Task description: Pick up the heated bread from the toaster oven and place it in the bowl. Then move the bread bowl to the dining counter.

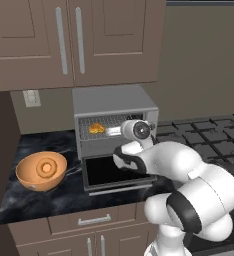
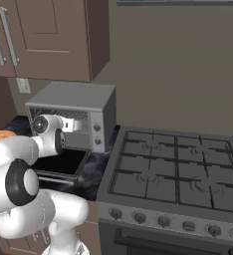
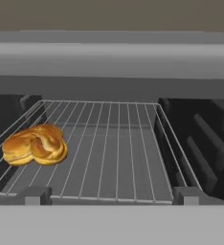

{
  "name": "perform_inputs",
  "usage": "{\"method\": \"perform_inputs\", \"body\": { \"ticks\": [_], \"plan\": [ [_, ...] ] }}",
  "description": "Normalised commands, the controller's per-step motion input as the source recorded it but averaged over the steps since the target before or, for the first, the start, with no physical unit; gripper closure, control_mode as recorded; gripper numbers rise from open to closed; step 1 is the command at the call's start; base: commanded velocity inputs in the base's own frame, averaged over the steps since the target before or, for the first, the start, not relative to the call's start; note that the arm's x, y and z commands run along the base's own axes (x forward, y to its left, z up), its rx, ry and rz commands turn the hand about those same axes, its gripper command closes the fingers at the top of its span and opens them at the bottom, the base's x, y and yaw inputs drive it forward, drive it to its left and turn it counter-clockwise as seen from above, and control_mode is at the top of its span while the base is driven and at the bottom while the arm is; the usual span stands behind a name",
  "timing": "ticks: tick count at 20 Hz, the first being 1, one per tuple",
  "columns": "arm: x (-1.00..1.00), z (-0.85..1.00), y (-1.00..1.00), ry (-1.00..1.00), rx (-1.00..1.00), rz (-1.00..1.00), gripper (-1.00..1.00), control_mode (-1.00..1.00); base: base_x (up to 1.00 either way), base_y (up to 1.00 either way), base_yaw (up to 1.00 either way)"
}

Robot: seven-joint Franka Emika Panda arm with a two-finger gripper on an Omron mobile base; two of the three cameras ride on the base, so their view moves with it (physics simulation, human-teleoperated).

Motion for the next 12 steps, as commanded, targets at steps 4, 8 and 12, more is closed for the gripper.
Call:
{"method": "perform_inputs", "body": {
  "ticks": [4,8,12],
  "plan": [
    [0.49,-0.14,0.00,0.00,0.00,0.00,-1.00,-1.00,0.00,0.00,0.00],
    [0.37,-0.34,0.00,0.00,0.00,0.00,-1.00,-1.00,0.00,0.00,0.00],
    [0.20,-0.42,0.00,0.01,0.00,0.00,-1.00,-1.00,0.00,0.00,0.00]
  ]
}}
